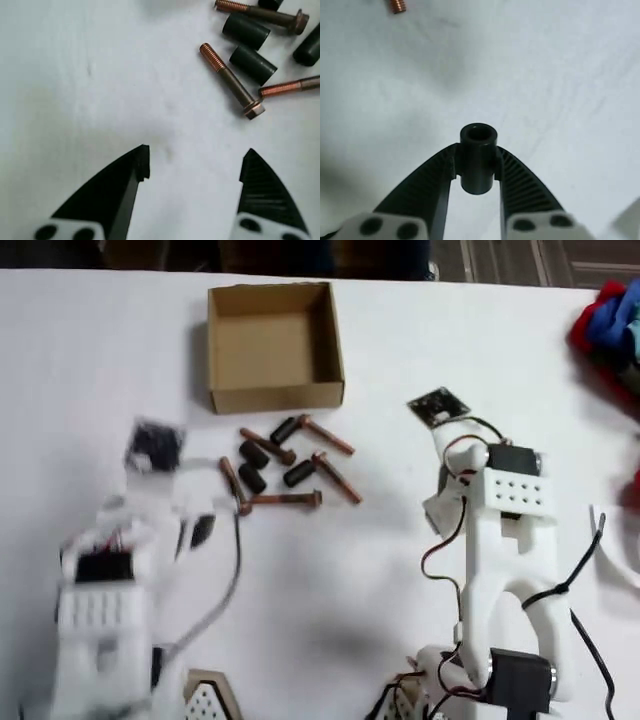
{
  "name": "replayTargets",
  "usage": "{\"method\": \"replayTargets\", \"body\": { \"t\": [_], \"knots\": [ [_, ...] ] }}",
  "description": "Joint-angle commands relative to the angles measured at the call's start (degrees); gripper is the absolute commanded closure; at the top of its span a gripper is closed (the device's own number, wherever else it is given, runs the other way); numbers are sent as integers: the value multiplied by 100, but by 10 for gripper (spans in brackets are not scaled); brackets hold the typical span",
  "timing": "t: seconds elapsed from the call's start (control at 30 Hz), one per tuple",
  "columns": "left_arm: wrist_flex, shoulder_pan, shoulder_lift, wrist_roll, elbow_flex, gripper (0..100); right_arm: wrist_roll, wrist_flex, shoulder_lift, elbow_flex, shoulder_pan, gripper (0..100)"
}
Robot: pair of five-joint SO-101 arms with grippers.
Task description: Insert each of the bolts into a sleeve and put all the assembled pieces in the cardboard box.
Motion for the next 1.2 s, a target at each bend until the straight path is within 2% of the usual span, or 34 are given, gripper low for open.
{"method": "replayTargets", "body": {
  "t": [0.0,0.13,0.2,0.37,0.5,0.73,0.93,1.03,1.1,1.17],
  "knots": [
    [1275,475,2321,1503,-2440,695,-18,75,-251,-26,295,977],
    [2813,923,4158,3077,-4075,695,9,75,-251,-26,576,977],
    [3253,1055,4914,3367,-4699,695,9,75,-242,-26,664,977],
    [3771,1125,6532,3420,-5956,696,18,75,-251,-26,734,977],
    [3833,1046,7499,3411,-6677,710,18,66,-251,-26,734,977],
    [3903,870,8492,3411,-7521,879,18,40,-251,-26,734,977],
    [3938,686,9002,3402,-7881,976,18,31,-251,-62,708,977],
    [3982,598,9108,2963,-7969,974,18,4,-251,-62,699,977],
    [4053,571,9108,2180,-7987,974,18,-57,-215,-62,716,977],
    [4097,563,9046,1081,-7960,975,18,-119,-207,-44,725,977]
  ]
}}
